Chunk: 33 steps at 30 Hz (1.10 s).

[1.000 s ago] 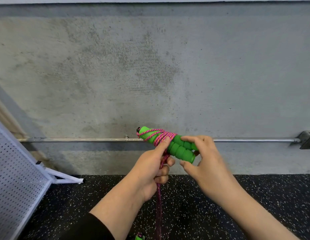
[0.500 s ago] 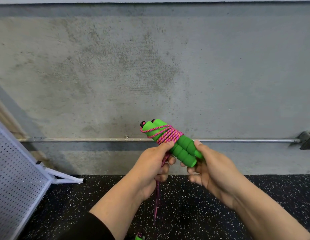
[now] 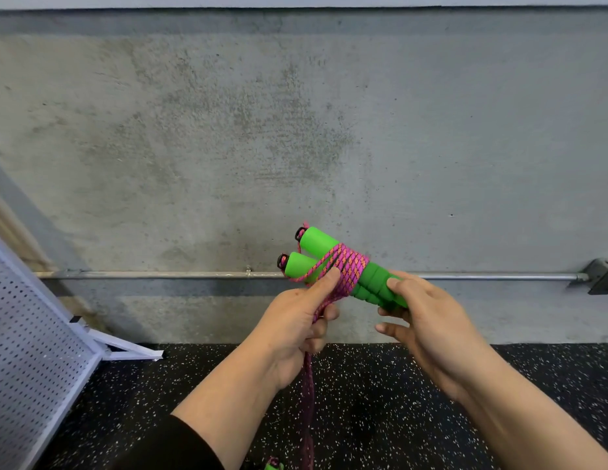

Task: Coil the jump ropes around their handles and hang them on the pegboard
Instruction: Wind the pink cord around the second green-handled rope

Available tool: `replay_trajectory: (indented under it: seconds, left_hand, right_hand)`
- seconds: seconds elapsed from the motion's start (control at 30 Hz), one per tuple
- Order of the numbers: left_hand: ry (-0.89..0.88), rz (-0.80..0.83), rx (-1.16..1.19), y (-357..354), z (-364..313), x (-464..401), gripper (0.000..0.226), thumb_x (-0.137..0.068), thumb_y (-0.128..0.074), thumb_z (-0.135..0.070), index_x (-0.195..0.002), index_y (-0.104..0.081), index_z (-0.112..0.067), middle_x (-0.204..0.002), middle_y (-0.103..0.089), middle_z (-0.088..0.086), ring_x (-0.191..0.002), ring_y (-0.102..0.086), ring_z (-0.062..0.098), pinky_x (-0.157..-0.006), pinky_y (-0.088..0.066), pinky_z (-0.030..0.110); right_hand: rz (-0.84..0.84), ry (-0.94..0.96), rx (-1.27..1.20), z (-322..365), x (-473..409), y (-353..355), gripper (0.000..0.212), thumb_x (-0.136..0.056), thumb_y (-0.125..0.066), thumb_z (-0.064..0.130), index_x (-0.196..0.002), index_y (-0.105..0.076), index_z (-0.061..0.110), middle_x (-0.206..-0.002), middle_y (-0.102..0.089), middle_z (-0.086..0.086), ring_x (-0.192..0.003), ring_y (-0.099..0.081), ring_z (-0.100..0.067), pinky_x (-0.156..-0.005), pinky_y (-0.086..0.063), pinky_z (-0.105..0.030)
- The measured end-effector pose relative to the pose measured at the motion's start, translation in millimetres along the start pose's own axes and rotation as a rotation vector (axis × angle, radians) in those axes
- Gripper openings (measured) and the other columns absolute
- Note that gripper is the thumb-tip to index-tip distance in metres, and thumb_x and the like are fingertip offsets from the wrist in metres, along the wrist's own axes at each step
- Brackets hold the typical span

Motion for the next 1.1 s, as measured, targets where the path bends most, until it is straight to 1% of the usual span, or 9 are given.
replay_trajectory:
  seconds: [0.23,0.37,0.47,0.6,0.67,0.77,0.83,1.0,1.1]
  left_hand:
    - [-0.034,0.007,0.097,1,-1,-2,0.056,-0.072,-0.068,-0.064,-0.098,-0.058,-0.016,-0.067,-0.054,-0.004,-0.043,-0.022,0.004,-0.038,-0.014,0.018]
    - [-0.040,-0.008,0.128,0,-1,-2,0.053,-0.072,-0.069,-0.062,-0.094,-0.057,-0.017,-0.068,-0.054,-0.001,-0.043,-0.024,0.005,-0.037,-0.016,0.017]
    - [-0.048,-0.029,0.117,-1,-3,-1,0.049,-0.074,-0.070,-0.058,-0.094,-0.055,-0.017,-0.066,-0.051,-0.001,-0.045,-0.023,0.006,-0.038,-0.015,0.017]
    - [-0.067,-0.024,0.088,0,-5,2,0.033,-0.087,-0.067,-0.050,-0.072,-0.057,-0.022,-0.061,-0.044,-0.004,-0.046,-0.019,0.007,-0.048,-0.008,0.025]
    - [-0.070,0.003,0.077,-2,-5,4,0.034,-0.092,-0.064,-0.047,-0.069,-0.058,-0.023,-0.059,-0.045,-0.005,-0.046,-0.019,0.007,-0.049,-0.009,0.025]
    - [-0.080,0.018,0.050,-5,-4,5,0.034,-0.093,-0.064,-0.044,-0.066,-0.058,-0.023,-0.057,-0.047,-0.006,-0.044,-0.021,0.006,-0.045,-0.013,0.021]
    - [-0.076,0.010,0.028,-4,-2,4,0.031,-0.094,-0.064,-0.043,-0.074,-0.057,-0.020,-0.062,-0.050,-0.003,-0.044,-0.022,0.007,-0.042,-0.016,0.019]
    - [-0.077,-0.039,-0.003,0,1,0,0.025,-0.093,-0.069,-0.037,-0.083,-0.055,-0.019,-0.066,-0.049,0.001,-0.044,-0.025,0.007,-0.041,-0.018,0.020]
    - [-0.073,-0.027,-0.010,2,2,0,0.024,-0.093,-0.069,-0.034,-0.082,-0.056,-0.018,-0.067,-0.049,0.001,-0.043,-0.027,0.006,-0.040,-0.020,0.019]
  right_hand:
    - [-0.001,0.108,0.361,-1,-1,1,0.045,-0.092,-0.064,0.009,-0.131,-0.061,0.031,-0.104,-0.071,-0.011,-0.078,-0.064,-0.011,-0.088,-0.057,-0.052]
    - [0.020,0.144,0.536,3,0,0,0.059,-0.086,-0.067,0.002,-0.138,-0.054,0.027,-0.105,-0.065,-0.004,-0.054,-0.053,0.001,-0.057,-0.046,-0.014]
    - [0.054,0.220,0.720,2,3,-2,0.071,-0.082,-0.074,0.007,-0.144,-0.049,0.031,-0.125,-0.052,0.000,-0.079,-0.057,0.010,-0.068,-0.039,-0.002]
    - [0.175,0.232,0.812,2,3,-2,0.068,-0.074,-0.087,0.035,-0.135,-0.057,0.040,-0.119,-0.056,0.008,-0.102,-0.056,0.006,-0.084,-0.038,-0.002]
    - [0.185,0.186,0.720,3,1,2,0.057,-0.071,-0.085,0.047,-0.123,-0.065,0.039,-0.109,-0.066,0.007,-0.090,-0.063,0.003,-0.082,-0.047,-0.014]
    - [0.227,0.129,0.622,1,-1,2,0.040,-0.079,-0.085,0.028,-0.115,-0.069,0.031,-0.087,-0.075,0.001,-0.069,-0.064,-0.005,-0.071,-0.054,-0.030]
    - [0.166,0.157,0.612,0,-2,4,0.042,-0.079,-0.085,0.019,-0.116,-0.068,0.030,-0.084,-0.074,0.007,-0.064,-0.061,0.000,-0.064,-0.050,-0.021]
    - [0.010,0.363,0.980,3,-2,7,0.061,-0.074,-0.088,0.034,-0.124,-0.053,0.039,-0.111,-0.059,0.021,-0.098,-0.055,0.004,-0.079,-0.041,-0.014]
    - [0.042,0.270,0.859,3,-3,11,0.051,-0.073,-0.087,0.042,-0.113,-0.057,0.035,-0.107,-0.063,0.015,-0.090,-0.061,0.000,-0.071,-0.045,-0.013]
Point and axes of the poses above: each hand's wrist, its own x-axis away from the middle knuckle, its own y-axis out of the back of the hand, z = x × y, the point moved 3 cm from there along -x, towards the middle knuckle
